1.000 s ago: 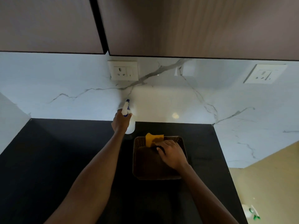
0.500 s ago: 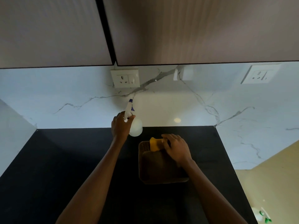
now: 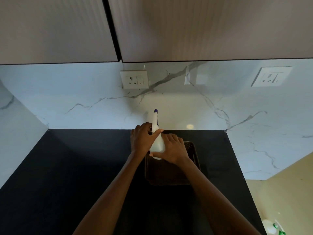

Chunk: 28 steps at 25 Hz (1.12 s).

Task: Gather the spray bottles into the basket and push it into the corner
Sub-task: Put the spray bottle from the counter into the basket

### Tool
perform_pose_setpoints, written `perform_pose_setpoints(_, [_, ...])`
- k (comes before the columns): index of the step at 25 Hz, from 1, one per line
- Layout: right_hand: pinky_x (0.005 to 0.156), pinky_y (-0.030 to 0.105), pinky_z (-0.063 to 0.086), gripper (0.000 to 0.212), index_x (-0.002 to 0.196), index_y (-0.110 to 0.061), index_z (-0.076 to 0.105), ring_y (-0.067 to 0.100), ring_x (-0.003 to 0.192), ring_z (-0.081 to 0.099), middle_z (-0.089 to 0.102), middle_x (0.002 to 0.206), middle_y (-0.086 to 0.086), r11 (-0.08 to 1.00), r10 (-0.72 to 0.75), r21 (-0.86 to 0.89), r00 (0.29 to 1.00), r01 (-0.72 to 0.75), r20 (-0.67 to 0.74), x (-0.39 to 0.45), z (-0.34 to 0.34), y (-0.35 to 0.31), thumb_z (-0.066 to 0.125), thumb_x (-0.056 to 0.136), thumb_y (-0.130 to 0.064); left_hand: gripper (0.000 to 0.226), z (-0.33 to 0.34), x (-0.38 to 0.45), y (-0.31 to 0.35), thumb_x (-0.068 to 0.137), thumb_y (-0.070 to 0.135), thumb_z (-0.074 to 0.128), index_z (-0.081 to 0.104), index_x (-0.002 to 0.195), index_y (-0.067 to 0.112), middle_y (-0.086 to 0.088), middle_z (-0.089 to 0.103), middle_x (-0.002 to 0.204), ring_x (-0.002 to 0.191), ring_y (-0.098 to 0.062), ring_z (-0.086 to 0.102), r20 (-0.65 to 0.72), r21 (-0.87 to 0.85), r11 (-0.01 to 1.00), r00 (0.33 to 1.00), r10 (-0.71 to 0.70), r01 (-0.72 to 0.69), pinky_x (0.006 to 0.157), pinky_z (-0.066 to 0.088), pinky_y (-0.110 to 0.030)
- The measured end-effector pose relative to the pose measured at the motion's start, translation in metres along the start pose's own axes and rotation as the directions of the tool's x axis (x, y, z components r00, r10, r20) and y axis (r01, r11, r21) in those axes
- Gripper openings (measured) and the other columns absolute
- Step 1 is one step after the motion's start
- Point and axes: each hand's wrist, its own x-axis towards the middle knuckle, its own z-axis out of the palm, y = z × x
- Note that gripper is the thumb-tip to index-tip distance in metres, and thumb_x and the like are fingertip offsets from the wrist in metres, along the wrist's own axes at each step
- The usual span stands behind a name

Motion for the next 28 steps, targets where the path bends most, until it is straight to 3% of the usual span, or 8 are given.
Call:
perform_pose_setpoints(3, [0.105,0.045,0.041,0.1,0.139,-0.021,0.046,0.025,0.123,0.054,0.061,0.134,0.002,0.999,-0.01,-0.035,1.0,0.01,-0.001,-0.014,0.007,0.006,0.056,0.066,-0.088,0.05,0.01,-0.023,-0.003,0.082,0.058,0.072,0.067,0.112,0.018,-0.002,0.073,0.11,0.1,-0.019,0.067,-0.005,-0.045,0.999,1.0,0.025,-0.025,0.093,0.052,-0.038])
perform_pose_setpoints(6, [0.11,0.047,0.035,0.097,0.14,-0.022,0.045,0.026,0.127,0.051,0.058,0.139,0.003,0.999,-0.035,-0.032,0.999,0.035,0.013,-0.029,0.014,0.009,0.058,0.068,-0.086,0.06,0.015,-0.05,-0.021,0.084,0.054,0.07,0.058,0.131,0.018,-0.004,0.066,0.129,0.117,-0.021,0.061,0.035,-0.148,0.988,0.998,0.06,-0.054,0.106,0.046,-0.046])
perform_pose_setpoints(8, [0.112,0.046,0.032,0.097,0.145,-0.023,0.041,0.026,0.132,0.047,0.054,0.144,0.003,0.999,-0.039,-0.025,0.997,0.041,0.059,-0.039,0.021,0.012,0.057,0.072,-0.084,0.08,0.02,-0.077,-0.041,0.085,0.062,0.065,0.04,0.147,0.019,-0.004,0.051,0.149,0.135,-0.02,0.049,0.113,-0.16,0.986,0.991,0.07,-0.052,0.115,0.037,-0.044])
perform_pose_setpoints(11, [0.111,0.044,0.032,0.096,0.15,-0.022,0.035,0.027,0.139,0.04,0.047,0.152,0.004,0.999,-0.035,0.006,0.988,0.034,0.152,-0.043,0.029,0.012,0.063,0.076,-0.077,0.107,0.033,-0.118,-0.067,0.082,0.082,0.045,0.008,0.16,0.018,-0.005,0.011,0.169,0.155,-0.02,0.013,0.271,0.037,0.999,0.963,0.001,-0.012,0.126,0.013,-0.045])
perform_pose_setpoints(14, [0.113,0.041,0.03,0.096,0.153,-0.021,0.031,0.026,0.142,0.036,0.041,0.157,0.004,0.997,-0.068,-0.01,0.976,0.071,0.208,-0.038,0.035,0.005,0.067,0.08,-0.07,0.116,0.046,-0.137,-0.08,0.076,0.092,0.023,-0.013,0.158,0.018,-0.003,-0.018,0.167,0.155,-0.021,-0.013,0.415,0.233,0.972,0.906,-0.089,-0.012,0.127,-0.004,-0.05])
perform_pose_setpoints(17, [0.115,0.04,0.029,0.097,0.154,-0.018,0.029,0.026,0.143,0.036,0.038,0.159,0.004,0.997,-0.072,-0.007,0.973,0.075,0.221,-0.03,0.038,-0.001,0.068,0.081,-0.068,0.114,0.05,-0.14,-0.082,0.077,0.091,0.017,-0.02,0.156,0.019,-0.001,-0.03,0.161,0.153,-0.022,-0.02,0.454,0.288,0.958,0.882,-0.129,-0.008,0.126,-0.009,-0.051])
perform_pose_setpoints(21, [0.119,0.04,0.028,0.101,0.156,-0.014,0.025,0.028,0.145,0.033,0.033,0.162,0.007,0.998,-0.052,-0.013,0.968,0.057,0.244,-0.02,0.04,0.001,0.069,0.082,-0.066,0.108,0.052,-0.141,-0.085,0.079,0.091,0.015,-0.029,0.149,0.022,-0.001,-0.032,0.16,0.152,-0.022,-0.023,0.45,0.313,0.95,0.883,-0.135,-0.014,0.124,-0.014,-0.049])
perform_pose_setpoints(28, [0.115,0.037,0.037,0.102,0.155,-0.008,0.026,0.027,0.139,0.041,0.034,0.158,0.011,0.998,-0.061,0.041,0.969,0.053,0.239,-0.015,0.045,0.005,0.075,0.081,-0.058,0.108,0.056,-0.141,-0.087,0.077,0.094,0.01,-0.03,0.149,0.024,-0.001,-0.033,0.16,0.15,-0.02,-0.025,0.439,0.323,0.946,0.889,-0.126,-0.026,0.121,-0.017,-0.045])
